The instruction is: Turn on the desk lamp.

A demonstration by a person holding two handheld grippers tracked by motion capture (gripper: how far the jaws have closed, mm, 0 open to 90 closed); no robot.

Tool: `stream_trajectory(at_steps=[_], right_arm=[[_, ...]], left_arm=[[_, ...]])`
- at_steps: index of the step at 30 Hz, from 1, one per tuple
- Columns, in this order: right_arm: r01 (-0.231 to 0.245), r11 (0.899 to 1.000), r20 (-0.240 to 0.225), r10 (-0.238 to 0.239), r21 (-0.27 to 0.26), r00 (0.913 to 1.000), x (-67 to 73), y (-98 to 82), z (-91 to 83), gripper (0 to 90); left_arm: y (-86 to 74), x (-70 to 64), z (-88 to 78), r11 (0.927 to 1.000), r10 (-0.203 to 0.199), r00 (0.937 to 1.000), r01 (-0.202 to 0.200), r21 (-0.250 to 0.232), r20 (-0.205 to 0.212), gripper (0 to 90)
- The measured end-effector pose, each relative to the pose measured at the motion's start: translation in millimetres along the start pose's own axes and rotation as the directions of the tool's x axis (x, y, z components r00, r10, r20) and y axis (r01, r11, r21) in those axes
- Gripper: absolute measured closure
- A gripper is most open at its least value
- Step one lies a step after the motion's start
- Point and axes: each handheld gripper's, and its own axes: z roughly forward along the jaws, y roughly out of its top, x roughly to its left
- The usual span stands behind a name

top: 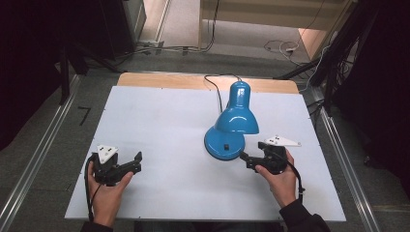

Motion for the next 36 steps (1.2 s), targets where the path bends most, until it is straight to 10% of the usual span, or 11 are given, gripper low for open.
stream_trajectory(at_steps=[21, 36], right_arm=[[0.025, 1.0, -0.023, -0.025, -0.001, 0.9994, 14.8, 9.7, 16.1, 21.3], [0.086, 0.996, -0.064, -0.086, -0.008, 0.9942, 25.3, 10.8, 33.1, 81.2]], left_arm=[[0.0, 3.3, -2.8, 0.9999, -0.009, 0.9999, 0.009, -0.006, -0.007, 9.1], [0.2, 4.5, -3.6, 0.9999, -0.013, 0.9999, 0.013, -0.011, -0.007, 9.2]])
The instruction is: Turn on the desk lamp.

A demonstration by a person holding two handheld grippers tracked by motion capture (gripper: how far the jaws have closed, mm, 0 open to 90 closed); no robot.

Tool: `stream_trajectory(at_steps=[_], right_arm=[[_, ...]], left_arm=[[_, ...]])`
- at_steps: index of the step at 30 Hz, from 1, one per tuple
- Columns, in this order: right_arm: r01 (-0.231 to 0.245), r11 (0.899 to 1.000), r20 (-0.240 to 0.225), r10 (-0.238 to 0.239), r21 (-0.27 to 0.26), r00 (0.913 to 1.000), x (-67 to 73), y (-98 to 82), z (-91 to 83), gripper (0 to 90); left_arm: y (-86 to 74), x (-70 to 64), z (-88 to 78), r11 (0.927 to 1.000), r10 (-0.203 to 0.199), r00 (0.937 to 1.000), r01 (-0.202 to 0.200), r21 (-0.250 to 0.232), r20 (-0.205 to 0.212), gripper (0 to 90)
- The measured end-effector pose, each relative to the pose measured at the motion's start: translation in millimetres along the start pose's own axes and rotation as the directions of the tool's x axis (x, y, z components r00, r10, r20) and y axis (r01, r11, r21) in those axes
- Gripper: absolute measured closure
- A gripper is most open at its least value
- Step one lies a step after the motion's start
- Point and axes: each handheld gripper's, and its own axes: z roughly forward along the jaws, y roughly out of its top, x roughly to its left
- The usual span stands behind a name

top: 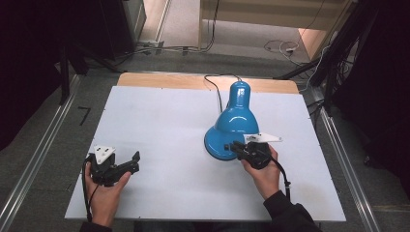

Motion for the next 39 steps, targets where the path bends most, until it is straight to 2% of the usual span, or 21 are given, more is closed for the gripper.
stream_trajectory(at_steps=[3, 14, 28, 39], right_arm=[[0.004, 1.0, -0.009, -0.004, 0.006, 0.9999, 2.4, 0.2, 5.3, 88.1], [0.01, 1.0, -0.007, -0.01, 0.007, 0.9999, 4.2, 0.7, 13.2, 88.4], [-0.013, 1.0, -0.002, 0.013, 0.011, 0.9999, 0.9, 0.5, 19.3, 88.3], [0.001, 1.0, 0.002, -0.001, 0.018, 1.0, 1.4, -0.7, 22.3, 88.3]], left_arm=[[0.1, 0.6, -0.1, 1.0, -0.002, 1.0, 0.002, -0.001, -0.001, 9.1], [0.1, 1.4, -0.6, 1.0, -0.004, 1.0, 0.004, 0.0, -0.002, 9.2], [0.2, 1.3, -0.4, 1.0, -0.006, 1.0, 0.006, 0.001, -0.003, 9.2], [0.0, 2.2, -0.2, 0.9999, -0.014, 0.9999, 0.014, 0.004, 0.001, 9.3]])
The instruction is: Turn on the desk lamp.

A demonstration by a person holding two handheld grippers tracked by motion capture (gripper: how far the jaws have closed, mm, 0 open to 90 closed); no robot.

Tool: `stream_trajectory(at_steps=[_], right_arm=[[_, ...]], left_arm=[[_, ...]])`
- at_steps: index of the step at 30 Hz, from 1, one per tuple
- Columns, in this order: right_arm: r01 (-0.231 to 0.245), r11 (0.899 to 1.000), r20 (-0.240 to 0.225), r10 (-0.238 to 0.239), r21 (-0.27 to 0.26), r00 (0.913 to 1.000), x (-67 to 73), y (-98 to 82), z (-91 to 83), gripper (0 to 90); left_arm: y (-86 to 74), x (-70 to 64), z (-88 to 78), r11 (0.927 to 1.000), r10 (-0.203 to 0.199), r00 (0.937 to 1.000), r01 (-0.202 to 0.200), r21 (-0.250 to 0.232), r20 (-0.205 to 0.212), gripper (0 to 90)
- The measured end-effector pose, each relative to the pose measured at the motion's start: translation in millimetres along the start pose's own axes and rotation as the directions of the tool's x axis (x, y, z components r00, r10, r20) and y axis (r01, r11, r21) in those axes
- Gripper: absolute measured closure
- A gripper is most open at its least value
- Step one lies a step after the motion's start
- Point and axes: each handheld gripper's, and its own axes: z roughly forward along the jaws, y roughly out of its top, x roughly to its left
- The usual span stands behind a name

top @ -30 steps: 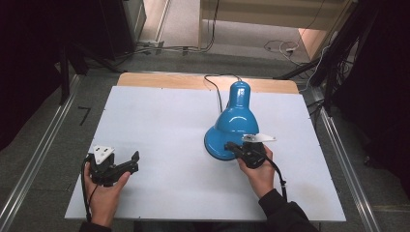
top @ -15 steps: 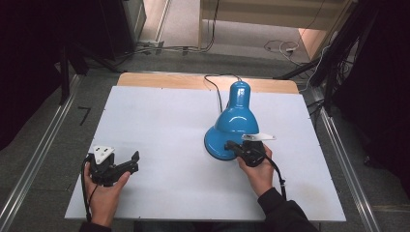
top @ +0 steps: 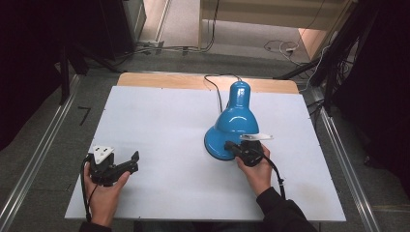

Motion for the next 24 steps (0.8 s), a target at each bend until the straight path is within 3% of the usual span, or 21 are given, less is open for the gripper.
stream_trajectory(at_steps=[24], right_arm=[[0.026, 1.0, 0.014, -0.026, -0.008, 0.9996, 2.8, -1.9, -0.5, 88.5]], left_arm=[[-0.1, 2.2, -1.9, 0.9999, -0.01, 0.9999, 0.01, -0.005, -0.001, 11.8]])
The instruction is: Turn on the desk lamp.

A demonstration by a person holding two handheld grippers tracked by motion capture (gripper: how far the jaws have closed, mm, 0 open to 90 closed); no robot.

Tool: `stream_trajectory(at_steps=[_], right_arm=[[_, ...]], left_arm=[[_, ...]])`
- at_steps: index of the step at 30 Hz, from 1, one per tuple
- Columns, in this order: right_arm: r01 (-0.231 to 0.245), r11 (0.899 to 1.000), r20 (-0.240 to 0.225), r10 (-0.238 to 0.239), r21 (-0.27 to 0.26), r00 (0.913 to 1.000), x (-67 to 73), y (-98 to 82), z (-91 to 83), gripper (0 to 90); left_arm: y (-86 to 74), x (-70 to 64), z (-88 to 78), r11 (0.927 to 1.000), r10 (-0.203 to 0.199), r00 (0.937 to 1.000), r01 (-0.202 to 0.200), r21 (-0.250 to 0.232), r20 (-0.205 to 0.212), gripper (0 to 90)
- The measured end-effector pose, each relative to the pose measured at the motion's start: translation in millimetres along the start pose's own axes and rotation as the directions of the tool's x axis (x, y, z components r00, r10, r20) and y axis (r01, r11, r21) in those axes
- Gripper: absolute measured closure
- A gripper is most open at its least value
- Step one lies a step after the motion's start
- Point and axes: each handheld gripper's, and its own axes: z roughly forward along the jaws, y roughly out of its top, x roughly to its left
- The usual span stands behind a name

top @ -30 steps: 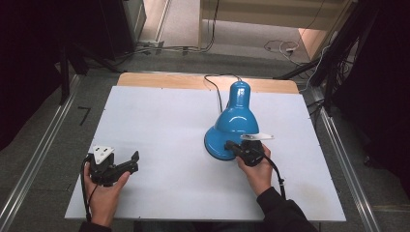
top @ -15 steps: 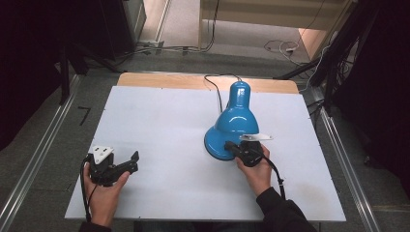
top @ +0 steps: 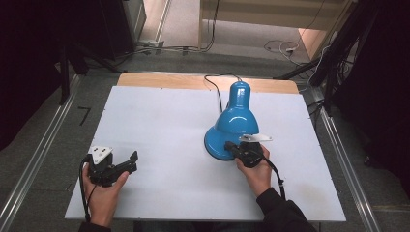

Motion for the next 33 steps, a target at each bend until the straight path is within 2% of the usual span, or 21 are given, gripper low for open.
stream_trajectory(at_steps=[6, 16, 20, 33], right_arm=[[0.016, 1.0, 0.006, -0.016, -0.002, 0.9999, 1.2, -0.8, 0.0, 88.5], [0.014, 1.0, 0.004, -0.014, -0.011, 0.9999, 1.8, -3.0, -0.2, 88.5], [0.029, 1.0, -0.002, -0.029, -0.001, 0.9996, 4.0, -4.3, -0.5, 88.6], [0.011, 1.0, -0.01, -0.011, -0.008, 0.9999, 3.1, -5.2, -0.5, 88.6]], left_arm=[[-0.2, 0.1, 0.0, 1.0, -0.002, 1.0, 0.002, 0.003, 0.002, 11.8], [-0.2, 0.6, -0.6, 1.0, -0.003, 1.0, 0.003, -0.001, 0.003, 11.9], [-0.1, 0.0, -0.7, 1.0, -0.005, 1.0, 0.005, -0.002, 0.003, 11.9], [-0.2, -0.1, -0.7, 1.0, -0.004, 1.0, 0.004, -0.002, 0.002, 11.9]])
